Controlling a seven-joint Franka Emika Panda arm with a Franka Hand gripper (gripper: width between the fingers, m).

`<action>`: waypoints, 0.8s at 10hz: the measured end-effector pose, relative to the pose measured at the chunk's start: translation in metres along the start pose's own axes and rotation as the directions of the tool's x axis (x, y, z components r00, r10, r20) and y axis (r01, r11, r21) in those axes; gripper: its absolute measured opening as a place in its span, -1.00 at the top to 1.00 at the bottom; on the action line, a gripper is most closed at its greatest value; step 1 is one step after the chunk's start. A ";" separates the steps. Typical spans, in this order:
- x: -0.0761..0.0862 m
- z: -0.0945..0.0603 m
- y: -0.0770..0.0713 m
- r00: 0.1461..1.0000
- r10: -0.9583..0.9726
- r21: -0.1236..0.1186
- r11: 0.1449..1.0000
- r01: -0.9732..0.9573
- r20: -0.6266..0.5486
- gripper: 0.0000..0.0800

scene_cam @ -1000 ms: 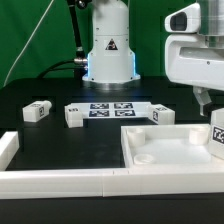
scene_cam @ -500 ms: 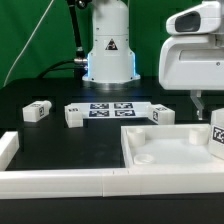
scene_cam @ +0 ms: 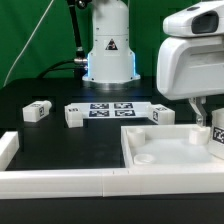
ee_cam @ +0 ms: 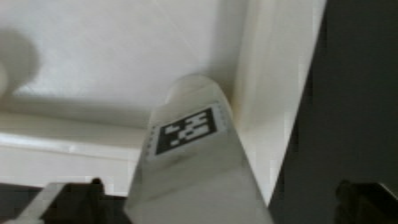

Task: Assemble one leg

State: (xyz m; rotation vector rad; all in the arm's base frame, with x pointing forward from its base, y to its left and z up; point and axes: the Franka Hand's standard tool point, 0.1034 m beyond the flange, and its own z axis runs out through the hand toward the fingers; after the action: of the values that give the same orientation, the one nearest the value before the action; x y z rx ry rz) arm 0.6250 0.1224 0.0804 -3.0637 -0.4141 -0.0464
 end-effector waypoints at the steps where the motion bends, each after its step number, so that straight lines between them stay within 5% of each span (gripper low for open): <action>1: -0.001 0.001 0.001 1.000 -0.018 0.002 1.000 0.018 0.012 -0.62; 3: -0.001 0.002 0.001 1.000 -0.024 0.003 1.000 0.024 0.011 -0.62; 4: -0.001 0.002 0.001 1.000 -0.024 0.003 1.000 0.024 0.012 -0.34; 5: -0.002 0.002 0.001 1.000 -0.024 0.003 1.000 0.024 0.012 -0.34; 6: -0.002 0.002 0.001 1.000 -0.024 0.003 1.000 0.024 0.011 0.12; 8: -0.002 0.002 0.002 1.000 0.002 0.002 1.000 -0.002 0.011 0.27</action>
Offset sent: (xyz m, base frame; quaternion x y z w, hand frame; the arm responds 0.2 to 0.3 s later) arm 0.0000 0.0000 0.0000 0.0000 0.0000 0.0000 1.0000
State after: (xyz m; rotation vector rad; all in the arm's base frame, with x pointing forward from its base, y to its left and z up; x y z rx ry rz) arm 0.6240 0.1198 0.0784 -3.0639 -0.4114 -0.0285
